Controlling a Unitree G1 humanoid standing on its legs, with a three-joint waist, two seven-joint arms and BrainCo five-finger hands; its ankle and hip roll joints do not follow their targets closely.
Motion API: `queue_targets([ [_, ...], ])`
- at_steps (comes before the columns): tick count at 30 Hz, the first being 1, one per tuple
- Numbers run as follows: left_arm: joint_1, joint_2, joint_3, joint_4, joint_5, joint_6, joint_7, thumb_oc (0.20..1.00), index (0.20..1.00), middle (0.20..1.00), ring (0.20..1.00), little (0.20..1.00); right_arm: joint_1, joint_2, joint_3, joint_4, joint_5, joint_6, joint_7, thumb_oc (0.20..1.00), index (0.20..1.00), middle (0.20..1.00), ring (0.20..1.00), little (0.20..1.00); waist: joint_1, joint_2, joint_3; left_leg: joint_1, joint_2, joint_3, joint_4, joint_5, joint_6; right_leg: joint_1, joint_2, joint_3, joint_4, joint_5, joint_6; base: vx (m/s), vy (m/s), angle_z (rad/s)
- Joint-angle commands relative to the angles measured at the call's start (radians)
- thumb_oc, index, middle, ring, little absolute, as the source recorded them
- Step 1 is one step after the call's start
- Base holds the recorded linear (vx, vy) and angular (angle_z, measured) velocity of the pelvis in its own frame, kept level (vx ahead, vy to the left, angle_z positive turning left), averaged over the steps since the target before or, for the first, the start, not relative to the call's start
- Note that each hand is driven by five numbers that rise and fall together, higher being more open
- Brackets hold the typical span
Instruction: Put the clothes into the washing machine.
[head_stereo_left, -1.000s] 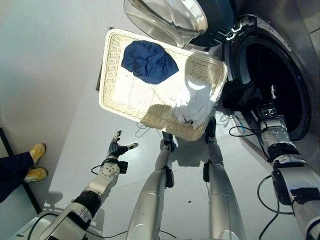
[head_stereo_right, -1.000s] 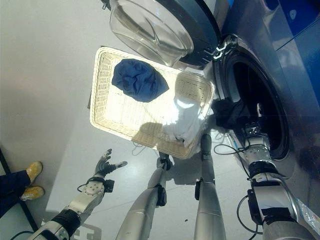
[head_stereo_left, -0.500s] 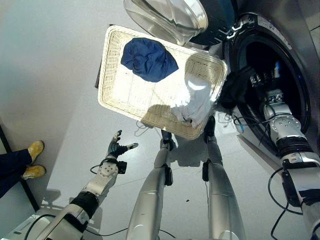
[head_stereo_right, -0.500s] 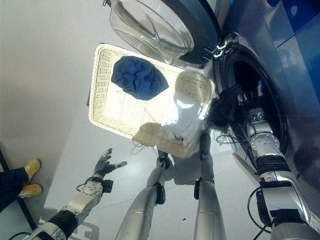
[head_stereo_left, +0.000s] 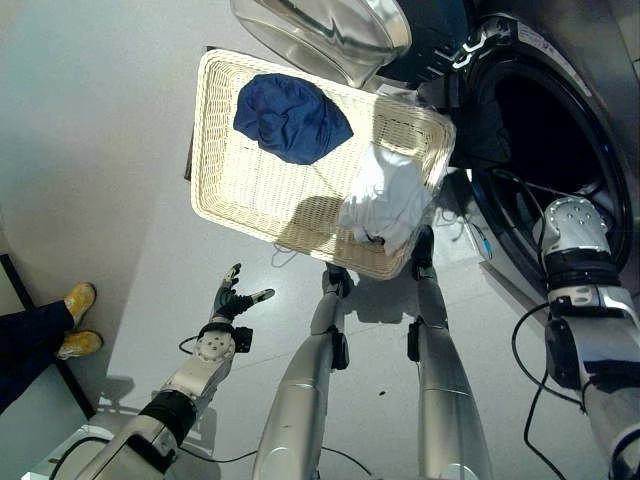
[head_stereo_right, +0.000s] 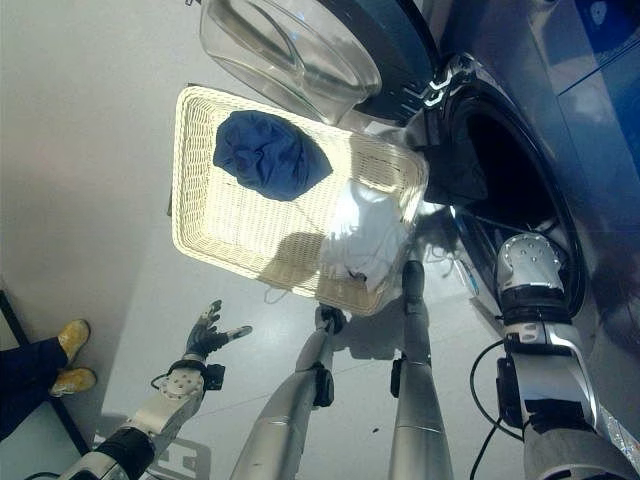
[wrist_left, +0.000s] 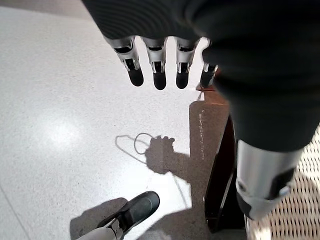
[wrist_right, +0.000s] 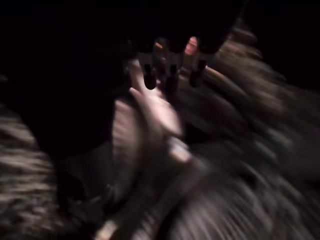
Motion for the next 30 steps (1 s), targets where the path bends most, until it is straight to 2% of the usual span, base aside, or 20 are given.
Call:
queue_targets([
  [1,0.048,0.005,-0.016,0.005,-0.044,0.000,0.005,1.000,1.000,1.000,1.000,1.000,-0.121,-0.318,0.027,-0.144,-0.576,-0.024,-0.657,1.000,1.000,1.000,1.000,1.000,-0.046,0.089,-0.007,-0.026,-0.040,-0.047,0.087,-0.036,-0.048,0.003,0.078,-0.027,0.144,-0.148,0.046,0.02,0.025,-0.08],
  [2,0.039,0.007,-0.021,0.010,-0.053,-0.002,-0.002,1.000,1.000,1.000,1.000,1.000,-0.109,-0.301,0.050,-0.118,-0.525,-0.016,-0.677,1.000,1.000,1.000,1.000,1.000,-0.045,0.094,-0.007,-0.030,-0.041,-0.045,0.089,-0.033,-0.050,0.001,0.074,-0.028,0.140,-0.144,0.047,0.02,0.012,-0.12],
  [5,0.032,0.009,-0.025,0.013,-0.063,-0.004,-0.005,1.000,1.000,1.000,1.000,1.000,-0.090,-0.276,0.057,-0.084,-0.398,-0.004,-0.620,1.000,1.000,1.000,1.000,1.000,-0.043,0.099,-0.007,-0.036,-0.042,-0.045,0.090,-0.032,-0.050,-0.003,0.071,-0.029,0.137,-0.140,0.048,0.02,-0.011,-0.09],
  [6,0.016,0.023,-0.039,0.006,-0.073,0.008,-0.016,1.000,1.000,1.000,1.000,1.000,-0.013,-0.206,0.058,0.024,0.295,0.280,-0.044,1.000,1.000,1.000,1.000,1.000,-0.034,0.104,-0.007,-0.037,-0.047,-0.049,0.096,-0.039,-0.049,0.001,0.062,-0.040,0.135,-0.145,0.047,0.03,-0.042,-0.06],
  [8,-0.001,0.034,-0.040,-0.001,-0.076,0.013,-0.024,1.000,1.000,1.000,1.000,1.000,-0.001,-0.176,0.087,0.099,0.494,0.494,0.163,1.000,1.000,1.000,1.000,1.000,-0.026,0.104,-0.007,-0.053,-0.047,-0.045,0.093,-0.027,-0.047,-0.011,0.060,-0.045,0.128,-0.130,0.044,0.00,-0.036,0.07],
  [9,-0.001,0.035,-0.039,-0.001,-0.077,0.014,-0.025,1.000,1.000,1.000,1.000,1.000,-0.003,-0.180,0.088,0.112,0.512,0.505,0.183,1.000,1.000,1.000,1.000,1.000,-0.026,0.103,-0.007,-0.054,-0.047,-0.045,0.094,-0.026,-0.047,-0.011,0.060,-0.045,0.128,-0.130,0.044,-0.03,-0.039,0.14],
  [10,-0.005,0.026,-0.042,0.003,-0.067,0.006,-0.023,1.000,1.000,1.000,1.000,1.000,0.027,-0.110,0.119,0.098,0.560,0.579,0.276,1.000,1.000,1.000,1.000,1.000,-0.021,0.103,-0.007,-0.064,-0.044,-0.040,0.094,-0.025,-0.047,-0.016,0.059,-0.050,0.129,-0.131,0.041,-0.01,-0.056,0.10],
  [11,-0.009,0.013,-0.049,0.017,-0.058,-0.002,-0.016,1.000,1.000,1.000,1.000,1.000,0.063,-0.060,0.127,0.096,0.516,0.616,0.337,1.000,1.000,1.000,1.000,1.000,-0.021,0.098,-0.007,-0.066,-0.042,-0.040,0.097,-0.026,-0.048,-0.016,0.058,-0.053,0.135,-0.136,0.040,-0.01,-0.061,0.05],
  [12,-0.013,0.009,-0.049,0.021,-0.055,-0.003,-0.014,1.000,1.000,1.000,1.000,1.000,0.072,-0.047,0.131,0.093,0.511,0.614,0.353,1.000,1.000,1.000,1.000,1.000,-0.021,0.096,-0.007,-0.070,-0.042,-0.039,0.098,-0.025,-0.048,-0.019,0.058,-0.054,0.136,-0.134,0.039,0.02,-0.054,0.00],
  [14,-0.031,-0.047,-0.054,0.048,-0.014,-0.007,0.020,1.000,1.000,1.000,1.000,1.000,0.123,0.058,0.164,0.060,0.317,0.623,0.418,1.000,1.000,1.000,1.000,1.000,-0.020,0.086,-0.007,-0.076,-0.043,-0.037,0.095,-0.023,-0.046,-0.023,0.061,-0.058,0.138,-0.134,0.036,0.00,-0.028,0.03],
  [17,-0.028,-0.072,-0.059,0.059,0.007,-0.012,0.032,1.000,1.000,1.000,1.000,1.000,0.146,0.089,0.188,0.050,0.186,0.620,0.426,1.000,1.000,1.000,1.000,1.000,-0.022,0.084,-0.007,-0.067,-0.043,-0.035,0.089,-0.027,-0.046,-0.016,0.063,-0.059,0.137,-0.141,0.036,-0.01,0.001,0.03],
  [18,-0.022,-0.093,-0.059,0.058,0.019,-0.016,0.051,1.000,1.000,1.000,1.000,1.000,0.181,0.116,0.209,0.030,0.050,0.601,0.423,1.000,1.000,1.000,1.000,1.000,-0.024,0.081,-0.007,-0.068,-0.043,-0.034,0.082,-0.023,-0.046,-0.019,0.065,-0.059,0.134,-0.137,0.036,-0.01,0.034,0.00],
  [20,-0.015,-0.103,-0.056,0.051,0.030,-0.015,0.061,1.000,1.000,1.000,1.000,1.000,0.220,0.138,0.229,0.002,-0.063,0.554,0.396,1.000,1.000,1.000,1.000,1.000,-0.028,0.077,-0.007,-0.070,-0.043,-0.030,0.080,-0.021,-0.046,-0.021,0.068,-0.058,0.133,-0.136,0.036,-0.03,0.039,-0.01],
  [21,-0.006,-0.113,-0.051,0.050,0.036,-0.021,0.068,1.000,1.000,1.000,1.000,1.000,0.258,0.158,0.239,-0.030,-0.184,0.520,0.353,1.000,1.000,1.000,1.000,1.000,-0.033,0.073,-0.007,-0.072,-0.043,-0.027,0.081,-0.020,-0.045,-0.024,0.070,-0.056,0.134,-0.135,0.035,-0.02,0.030,-0.01],
  [22,-0.006,-0.113,-0.051,0.050,0.036,-0.021,0.068,1.000,1.000,1.000,1.000,1.000,0.258,0.158,0.239,-0.030,-0.184,0.520,0.353,1.000,1.000,1.000,1.000,1.000,-0.033,0.073,-0.007,-0.072,-0.043,-0.027,0.081,-0.020,-0.045,-0.024,0.070,-0.056,0.134,-0.135,0.035,-0.02,0.057,-0.02],
  [23,0.009,-0.126,-0.047,0.039,0.048,-0.022,0.084,1.000,1.000,1.000,1.000,1.000,0.305,0.180,0.254,-0.071,-0.273,0.475,0.294,1.000,1.000,1.000,1.000,1.000,-0.038,0.067,-0.007,-0.071,-0.044,-0.027,0.082,-0.023,-0.043,-0.023,0.073,-0.054,0.133,-0.136,0.035,-0.02,0.039,-0.03],
  [24,0.012,-0.130,-0.047,0.039,0.050,-0.023,0.089,1.000,1.000,1.000,1.000,1.000,0.318,0.186,0.256,-0.079,-0.294,0.465,0.283,1.000,1.000,1.000,1.000,1.000,-0.040,0.066,-0.007,-0.071,-0.044,-0.026,0.082,-0.023,-0.042,-0.023,0.073,-0.053,0.134,-0.136,0.035,-0.03,0.082,-0.03],
  [25,0.024,-0.144,-0.041,0.038,0.053,-0.029,0.101,1.000,1.000,1.000,1.000,1.000,0.366,0.210,0.268,-0.112,-0.331,0.426,0.262,1.000,1.000,1.000,1.000,1.000,-0.047,0.060,-0.007,-0.070,-0.045,-0.024,0.085,-0.024,-0.039,-0.023,0.076,-0.049,0.136,-0.135,0.034,-0.02,0.071,-0.01],
  [27,0.037,-0.159,-0.033,0.041,0.059,-0.040,0.113,1.000,1.000,1.000,1.000,1.000,0.424,0.242,0.281,-0.149,-0.377,0.401,0.255,1.000,1.000,1.000,1.000,1.000,-0.055,0.055,-0.007,-0.068,-0.044,-0.021,0.085,-0.024,-0.038,-0.022,0.078,-0.046,0.138,-0.135,0.035,-0.02,0.067,0.03],
  [30,0.051,-0.178,-0.021,0.041,0.059,-0.055,0.129,1.000,1.000,1.000,1.000,1.000,0.490,0.283,0.319,-0.198,-0.455,0.401,0.222,1.000,1.000,1.000,1.000,1.000,-0.065,0.048,-0.007,-0.066,-0.045,-0.018,0.089,-0.025,-0.036,-0.021,0.079,-0.039,0.143,-0.136,0.035,-0.02,0.064,0.02],
])
